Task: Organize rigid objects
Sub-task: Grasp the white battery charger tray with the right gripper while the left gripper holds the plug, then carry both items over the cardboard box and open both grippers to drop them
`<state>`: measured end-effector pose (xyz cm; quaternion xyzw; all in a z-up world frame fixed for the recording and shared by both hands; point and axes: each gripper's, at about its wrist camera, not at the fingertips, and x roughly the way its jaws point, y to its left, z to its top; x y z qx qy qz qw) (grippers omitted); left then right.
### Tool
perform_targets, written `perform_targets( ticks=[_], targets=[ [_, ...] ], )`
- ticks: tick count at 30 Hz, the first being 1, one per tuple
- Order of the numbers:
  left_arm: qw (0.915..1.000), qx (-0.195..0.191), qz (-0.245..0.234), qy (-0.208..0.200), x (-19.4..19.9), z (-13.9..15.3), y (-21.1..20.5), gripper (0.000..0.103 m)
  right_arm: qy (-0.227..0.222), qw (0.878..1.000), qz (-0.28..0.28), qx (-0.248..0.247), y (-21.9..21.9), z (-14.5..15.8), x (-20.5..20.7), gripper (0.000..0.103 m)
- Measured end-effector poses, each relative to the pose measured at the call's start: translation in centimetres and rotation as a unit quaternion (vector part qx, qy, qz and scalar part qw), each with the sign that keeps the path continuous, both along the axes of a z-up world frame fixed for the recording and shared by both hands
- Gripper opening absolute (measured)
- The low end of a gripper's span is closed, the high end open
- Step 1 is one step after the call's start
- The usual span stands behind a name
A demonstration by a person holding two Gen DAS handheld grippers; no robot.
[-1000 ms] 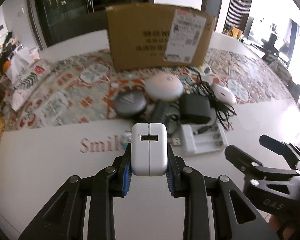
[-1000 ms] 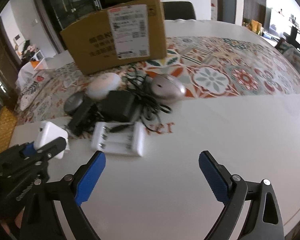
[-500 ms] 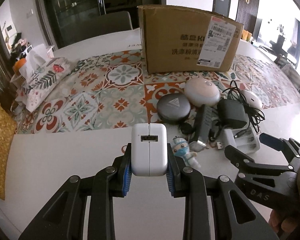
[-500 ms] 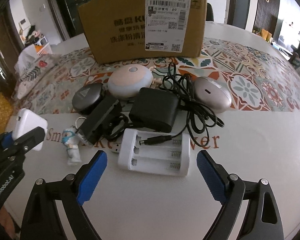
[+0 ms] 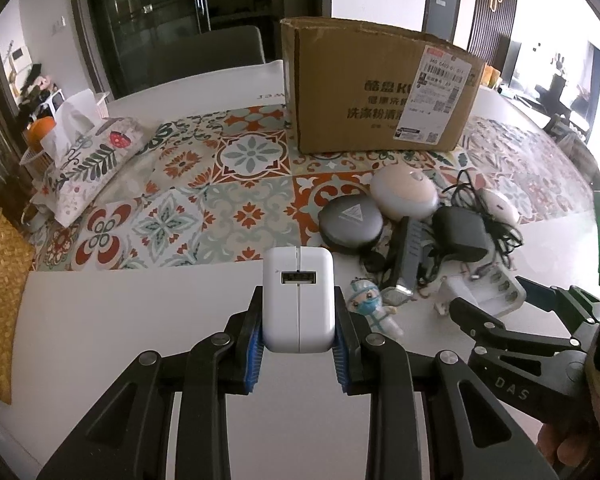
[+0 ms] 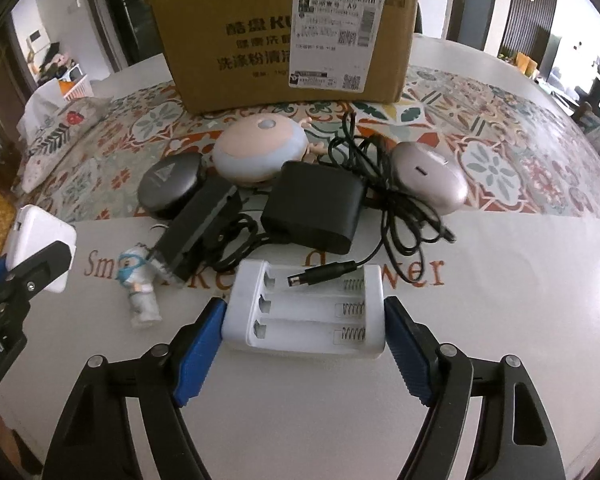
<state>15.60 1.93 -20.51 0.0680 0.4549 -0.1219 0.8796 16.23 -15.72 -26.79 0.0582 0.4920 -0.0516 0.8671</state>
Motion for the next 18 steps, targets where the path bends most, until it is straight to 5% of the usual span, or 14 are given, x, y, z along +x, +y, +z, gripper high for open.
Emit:
perform_targets(
  ticks=[7,18],
  targets=[
    [0.9998,-0.019,-0.009,-0.006,0.0,3.2,-0.5,0.029,-0.015,1.000,0.002,0.010,-0.3,3.5,-1.1,0.077],
    [0.9976,-0.045,-0.005,-0.052,1.7,8.3,-2.4,0.029,-0.099,0.995,0.021,-0.022,-1.8,10.6,0.3,0.077]
  ],
)
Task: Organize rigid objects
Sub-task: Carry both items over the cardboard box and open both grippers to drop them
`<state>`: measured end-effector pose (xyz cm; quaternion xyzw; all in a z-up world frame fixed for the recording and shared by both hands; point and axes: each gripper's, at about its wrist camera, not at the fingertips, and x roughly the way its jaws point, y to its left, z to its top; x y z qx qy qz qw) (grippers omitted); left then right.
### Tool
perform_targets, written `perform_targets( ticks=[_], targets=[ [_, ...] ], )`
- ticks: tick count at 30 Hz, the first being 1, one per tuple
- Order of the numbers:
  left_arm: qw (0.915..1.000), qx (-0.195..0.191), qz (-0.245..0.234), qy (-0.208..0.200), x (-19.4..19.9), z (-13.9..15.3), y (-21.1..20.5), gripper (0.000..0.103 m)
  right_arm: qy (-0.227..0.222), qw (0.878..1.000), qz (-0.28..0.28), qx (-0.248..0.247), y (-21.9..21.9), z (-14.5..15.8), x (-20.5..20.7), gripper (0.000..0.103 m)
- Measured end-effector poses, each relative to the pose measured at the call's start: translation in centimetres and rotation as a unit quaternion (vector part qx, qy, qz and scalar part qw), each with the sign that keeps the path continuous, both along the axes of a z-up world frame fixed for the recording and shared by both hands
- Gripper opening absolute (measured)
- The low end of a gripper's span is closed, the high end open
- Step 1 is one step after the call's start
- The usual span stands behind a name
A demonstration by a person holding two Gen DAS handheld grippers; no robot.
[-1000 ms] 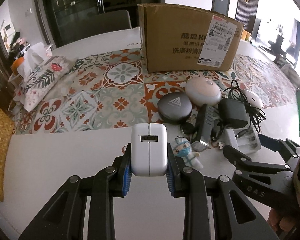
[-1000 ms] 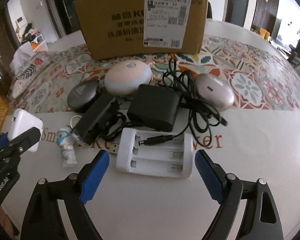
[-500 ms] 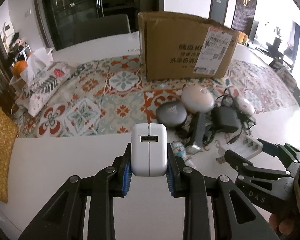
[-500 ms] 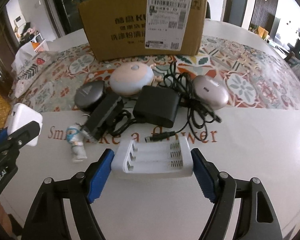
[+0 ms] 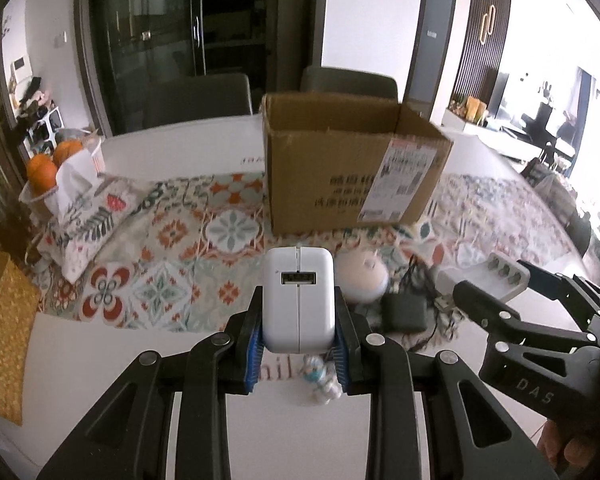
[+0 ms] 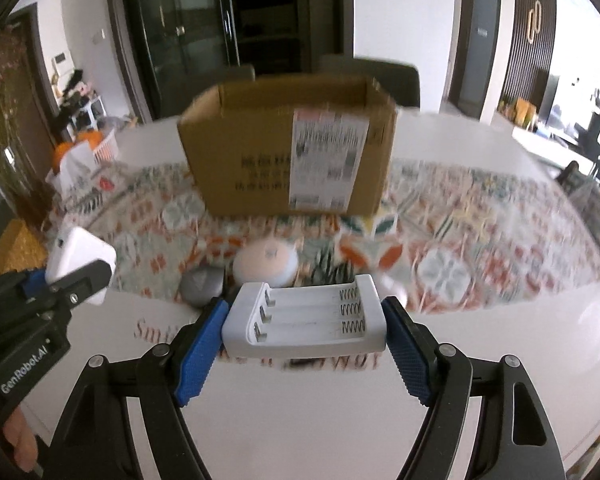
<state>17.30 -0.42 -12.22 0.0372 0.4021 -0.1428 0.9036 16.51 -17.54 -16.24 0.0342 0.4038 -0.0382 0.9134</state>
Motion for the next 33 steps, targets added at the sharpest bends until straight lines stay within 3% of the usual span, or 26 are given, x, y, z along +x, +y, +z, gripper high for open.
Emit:
perform_targets(
  ticks=[8,18,26,33],
  targets=[
    [0.9991,-0.003,-0.011,-0.042,2.4,3.9,-1.5,0.029,-0.062,0.998,0.001,0.003,-1.2,4.0,1.7,0.077],
    [0.9982,-0.031,-0.029,-0.041,6.4,6.4,-3.3,0.029,-0.120,0.993,0.015,-0.006,-2.7,7.8,5.0,0.077],
    [0.9971,-0.035,-0.038,-0.057,10.0,8.2,-4.7,0.029,-0.141,0.990,0.018,-0.006,-3.7,9.9,8.6,0.077],
    [0.9978,-0.025,-0.041,-0.046,14.0,8.9,-5.8,0.029,-0.125,0.992,0.025,-0.002,-4.6,10.7,12.4,0.077]
  ],
)
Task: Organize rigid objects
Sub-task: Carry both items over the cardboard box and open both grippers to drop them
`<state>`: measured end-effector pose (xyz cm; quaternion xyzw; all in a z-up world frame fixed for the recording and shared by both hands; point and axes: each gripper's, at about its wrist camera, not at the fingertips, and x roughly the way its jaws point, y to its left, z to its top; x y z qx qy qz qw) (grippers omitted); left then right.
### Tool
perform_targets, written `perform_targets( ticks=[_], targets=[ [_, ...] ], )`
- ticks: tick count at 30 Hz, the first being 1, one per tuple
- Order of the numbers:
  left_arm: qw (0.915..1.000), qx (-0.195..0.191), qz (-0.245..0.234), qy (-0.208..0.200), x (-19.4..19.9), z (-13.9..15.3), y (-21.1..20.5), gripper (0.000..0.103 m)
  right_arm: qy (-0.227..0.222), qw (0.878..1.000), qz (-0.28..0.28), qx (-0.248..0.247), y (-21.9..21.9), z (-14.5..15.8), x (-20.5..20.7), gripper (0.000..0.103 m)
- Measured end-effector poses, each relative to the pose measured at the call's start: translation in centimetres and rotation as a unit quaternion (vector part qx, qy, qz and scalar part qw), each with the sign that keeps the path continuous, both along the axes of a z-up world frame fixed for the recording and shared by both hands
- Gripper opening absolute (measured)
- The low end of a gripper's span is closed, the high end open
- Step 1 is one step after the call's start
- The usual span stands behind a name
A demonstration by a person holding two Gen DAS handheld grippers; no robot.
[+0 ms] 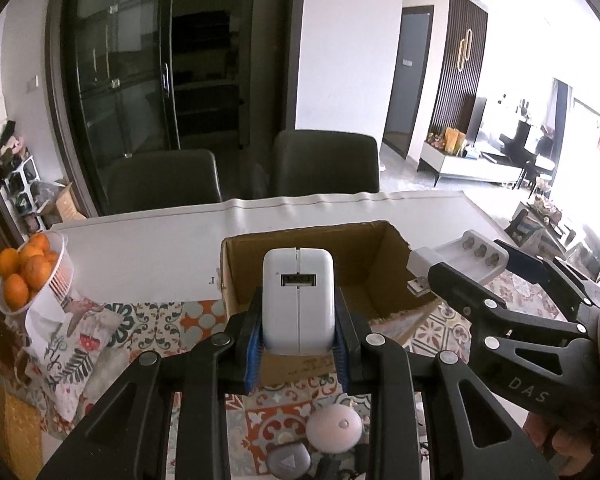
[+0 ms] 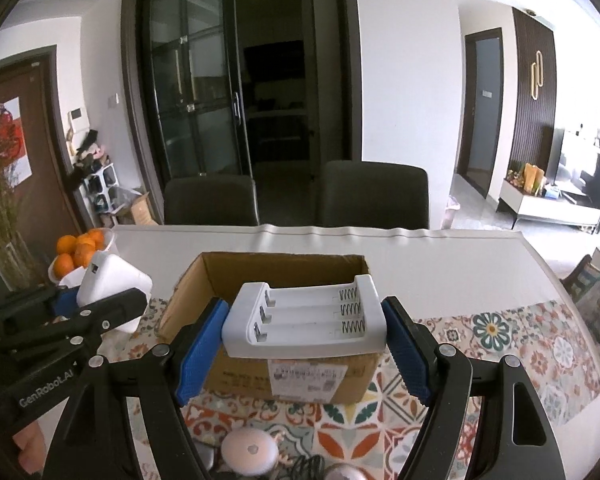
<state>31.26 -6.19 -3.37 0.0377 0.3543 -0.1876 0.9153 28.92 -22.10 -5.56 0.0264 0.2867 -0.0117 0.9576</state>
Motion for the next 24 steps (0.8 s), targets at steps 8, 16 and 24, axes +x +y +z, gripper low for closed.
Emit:
perform_targets(
  ticks=[8,16,24],
  targets=[
    [0.9986,0.017,-0.003,0.050,3.7,-1.8,-1.1,0.029,0.061,0.998,0.010,0.009,-1.1,-1.7,5.3,0.077],
    [0.9952,0.030,0.002,0.093,6.5,-4.3,-1.6,0.029,0.107,0.994,0.011,0.007,-1.9,-4.2,8.4,0.077],
    [0.9915,0.045,0.001,0.122,8.0,-6.1,-2.1,0.029,0.143,0.989,0.024,-0.004,-1.9,-6.1,10.3,0.077]
  ],
)
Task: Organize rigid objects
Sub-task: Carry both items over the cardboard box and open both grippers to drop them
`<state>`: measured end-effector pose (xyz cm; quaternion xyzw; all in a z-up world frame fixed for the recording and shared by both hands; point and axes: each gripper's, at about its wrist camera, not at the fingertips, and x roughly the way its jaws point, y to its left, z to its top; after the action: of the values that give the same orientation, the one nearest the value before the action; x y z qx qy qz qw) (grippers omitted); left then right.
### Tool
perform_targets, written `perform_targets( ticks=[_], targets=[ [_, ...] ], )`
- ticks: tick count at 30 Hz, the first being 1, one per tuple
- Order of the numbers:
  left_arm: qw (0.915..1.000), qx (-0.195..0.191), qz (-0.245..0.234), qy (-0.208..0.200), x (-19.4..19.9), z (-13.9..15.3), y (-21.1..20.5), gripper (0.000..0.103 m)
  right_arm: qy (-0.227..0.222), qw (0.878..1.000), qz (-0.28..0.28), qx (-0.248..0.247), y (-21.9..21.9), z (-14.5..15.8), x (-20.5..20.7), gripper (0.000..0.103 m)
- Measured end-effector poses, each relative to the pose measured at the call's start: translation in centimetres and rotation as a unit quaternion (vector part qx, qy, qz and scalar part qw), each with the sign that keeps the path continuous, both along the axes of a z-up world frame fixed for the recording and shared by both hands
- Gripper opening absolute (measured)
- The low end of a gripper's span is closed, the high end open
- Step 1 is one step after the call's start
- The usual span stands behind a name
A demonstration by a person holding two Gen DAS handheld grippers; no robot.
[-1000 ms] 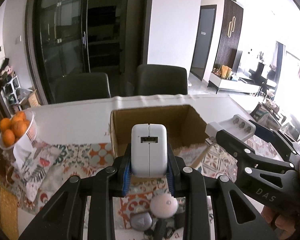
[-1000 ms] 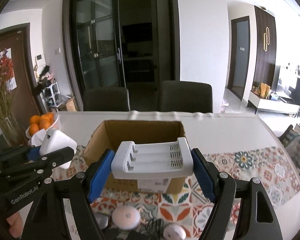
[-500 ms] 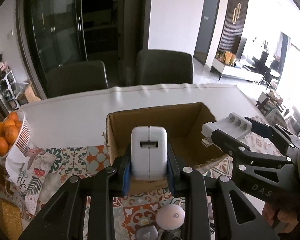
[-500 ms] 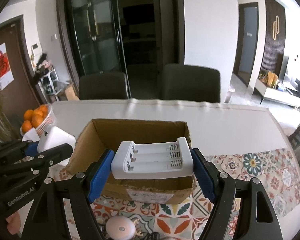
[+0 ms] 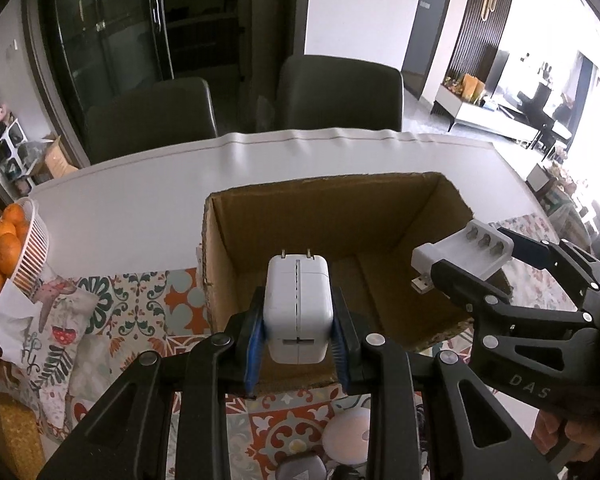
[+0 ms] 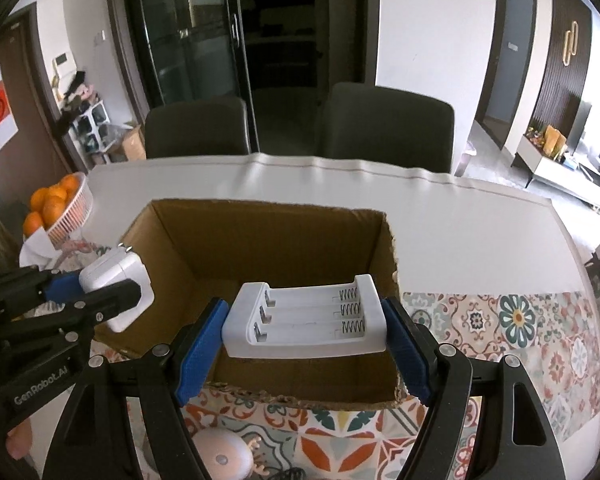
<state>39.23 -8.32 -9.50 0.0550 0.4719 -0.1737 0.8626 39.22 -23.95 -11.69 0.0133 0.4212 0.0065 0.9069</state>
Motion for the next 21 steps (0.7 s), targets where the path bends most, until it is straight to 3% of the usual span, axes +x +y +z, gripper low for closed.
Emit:
perform_targets(
  ticks=[5,7,12,21],
  targets=[
    [0.9999,0.007,0.007,0.002,0.2,-0.2,0.1,0.033,0.016,1.000,0.004,0.001,-0.2,-0.8,0.6,0.077],
    [0.9999,0.011,0.010,-0.002,0.1,0.1,0.1,0.046,0.017,1.000,0.004,0.000,-0.1,-0.9,0.6,0.077],
    [0.9986,0.034,0.034,-0.024,-0.7,0.8,0.8,0.064,0.018,1.000,0.007,0.001,-0.1,-0.8,0.5,0.077],
    [0.9949,0.053,0.063,-0.058,-2.8,2.2,2.3,0.086,0.018,1.000,-0.002,-0.003,0.4,-0.2,-0.7,0.082]
  ],
)
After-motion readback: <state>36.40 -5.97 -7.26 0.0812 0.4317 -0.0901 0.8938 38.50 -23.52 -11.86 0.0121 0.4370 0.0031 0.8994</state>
